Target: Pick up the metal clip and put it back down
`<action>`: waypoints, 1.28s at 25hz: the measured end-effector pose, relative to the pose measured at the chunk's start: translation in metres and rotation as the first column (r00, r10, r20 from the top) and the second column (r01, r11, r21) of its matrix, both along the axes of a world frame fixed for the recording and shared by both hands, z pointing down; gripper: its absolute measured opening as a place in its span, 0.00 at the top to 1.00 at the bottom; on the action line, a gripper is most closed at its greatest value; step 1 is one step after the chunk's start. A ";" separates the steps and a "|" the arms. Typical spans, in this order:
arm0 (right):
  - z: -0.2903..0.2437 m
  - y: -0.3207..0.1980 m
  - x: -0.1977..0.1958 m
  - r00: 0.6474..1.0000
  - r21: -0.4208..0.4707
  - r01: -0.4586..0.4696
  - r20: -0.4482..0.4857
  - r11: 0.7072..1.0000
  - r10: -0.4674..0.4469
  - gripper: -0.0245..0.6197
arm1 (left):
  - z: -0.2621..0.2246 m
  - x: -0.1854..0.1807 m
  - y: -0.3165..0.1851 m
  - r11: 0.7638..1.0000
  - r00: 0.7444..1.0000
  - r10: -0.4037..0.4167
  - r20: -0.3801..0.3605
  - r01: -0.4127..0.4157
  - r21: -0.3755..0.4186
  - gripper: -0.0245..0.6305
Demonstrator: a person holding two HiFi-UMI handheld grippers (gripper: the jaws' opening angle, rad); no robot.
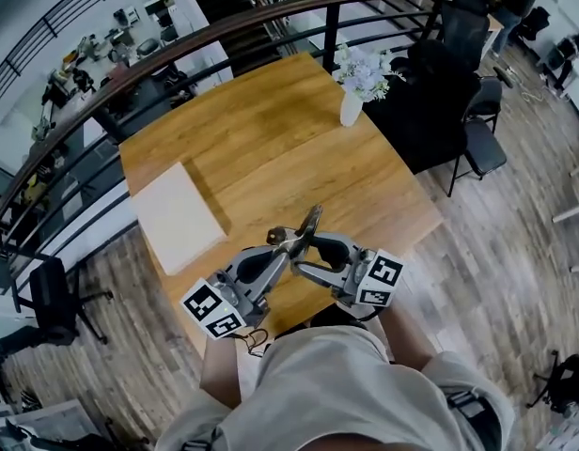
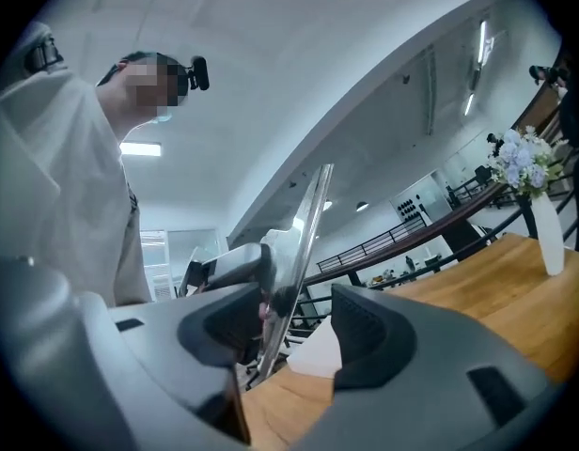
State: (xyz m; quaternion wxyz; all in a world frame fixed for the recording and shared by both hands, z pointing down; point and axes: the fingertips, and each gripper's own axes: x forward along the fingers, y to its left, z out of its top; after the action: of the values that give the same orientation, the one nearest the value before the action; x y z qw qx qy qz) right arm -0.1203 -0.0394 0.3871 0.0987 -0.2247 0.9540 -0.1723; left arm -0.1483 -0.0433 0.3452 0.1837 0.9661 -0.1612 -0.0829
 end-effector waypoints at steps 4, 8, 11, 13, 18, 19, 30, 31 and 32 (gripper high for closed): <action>-0.010 0.005 -0.009 0.999 0.015 0.047 0.009 0.999 -0.048 0.60 | 0.002 0.006 0.010 0.997 0.997 0.077 -0.003 -0.077 -0.002 0.93; -0.008 0.004 -0.007 0.999 0.047 0.034 -0.020 0.998 -0.033 0.67 | 0.010 0.017 0.010 0.994 0.994 0.111 -0.003 -0.111 -0.010 0.93; -0.005 0.005 -0.003 1.000 0.056 0.005 -0.026 0.998 -0.004 0.69 | 0.014 0.018 0.010 0.992 0.992 0.126 -0.012 -0.127 -0.016 0.92; -0.003 0.007 0.001 0.999 0.056 -0.022 -0.031 0.998 0.024 0.72 | 0.017 0.019 0.010 0.992 0.992 0.128 -0.009 -0.128 -0.021 0.92; 0.004 0.011 0.011 0.996 0.045 -0.084 -0.040 0.995 0.086 0.75 | 0.023 0.028 0.013 0.989 0.989 0.150 -0.009 -0.150 -0.013 0.92; 0.005 0.012 0.013 0.995 0.045 -0.092 -0.039 0.995 0.094 0.75 | 0.024 0.030 0.014 0.988 0.988 0.157 -0.010 -0.157 -0.012 0.92; 0.005 0.015 0.024 0.977 0.070 -0.192 -0.086 0.979 0.198 0.76 | 0.028 0.035 0.012 0.987 0.987 0.161 -0.008 -0.161 -0.011 0.87; 0.004 0.015 0.026 0.974 0.070 -0.204 -0.087 0.976 0.210 0.76 | 0.028 0.033 0.012 0.988 0.988 0.156 -0.009 -0.156 -0.013 0.86; 0.004 0.015 0.028 0.971 0.070 -0.217 -0.088 0.974 0.223 0.76 | 0.028 0.032 0.011 0.989 0.989 0.149 -0.010 -0.149 -0.017 0.86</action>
State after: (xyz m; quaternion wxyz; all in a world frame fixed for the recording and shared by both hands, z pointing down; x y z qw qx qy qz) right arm -0.0921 -0.0246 0.3912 0.0784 -0.3341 0.9315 -0.1207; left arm -0.1166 -0.0327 0.3734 0.1985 0.9735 -0.0884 -0.0719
